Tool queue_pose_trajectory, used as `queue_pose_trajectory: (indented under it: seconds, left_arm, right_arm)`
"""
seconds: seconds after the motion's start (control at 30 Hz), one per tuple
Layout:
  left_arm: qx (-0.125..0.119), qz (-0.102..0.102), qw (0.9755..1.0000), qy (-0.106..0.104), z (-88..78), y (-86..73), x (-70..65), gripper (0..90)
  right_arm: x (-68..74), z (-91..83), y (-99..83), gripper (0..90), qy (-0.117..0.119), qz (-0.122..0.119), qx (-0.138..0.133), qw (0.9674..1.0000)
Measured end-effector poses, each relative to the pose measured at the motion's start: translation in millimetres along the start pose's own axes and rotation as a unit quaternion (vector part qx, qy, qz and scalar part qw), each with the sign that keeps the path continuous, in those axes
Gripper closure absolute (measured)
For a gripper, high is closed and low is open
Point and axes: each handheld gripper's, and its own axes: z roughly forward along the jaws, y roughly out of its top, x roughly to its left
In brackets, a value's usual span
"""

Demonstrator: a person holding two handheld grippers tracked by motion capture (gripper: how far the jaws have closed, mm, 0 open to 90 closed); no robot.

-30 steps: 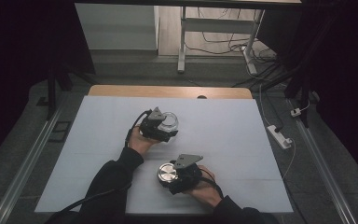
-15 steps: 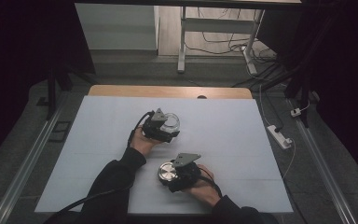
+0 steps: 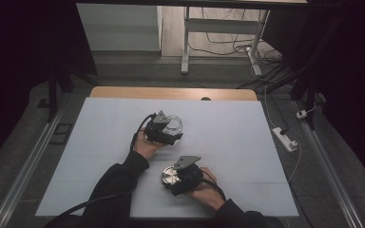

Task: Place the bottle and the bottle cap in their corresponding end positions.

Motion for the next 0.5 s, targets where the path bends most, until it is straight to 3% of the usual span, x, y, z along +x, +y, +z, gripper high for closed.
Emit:
queue_pose_trajectory:
  seconds: [0.23, 0.5]
  left_arm:
    - [0.002, -0.01, 1.0, -0.001, 0.0, -0.2, 0.9, 14.2]
    - [0.01, -0.005, 0.9999, 0.003, -2.6, 3.1, -0.6, 8.7]
  right_arm:
    - [-0.7, -0.1, 0.0, 16.6, 0.001, 0.007, 0.003, 1.0]
    - [-2.5, -1.9, 0.5, 12.6, 0.008, 0.017, -0.004, 0.9998]
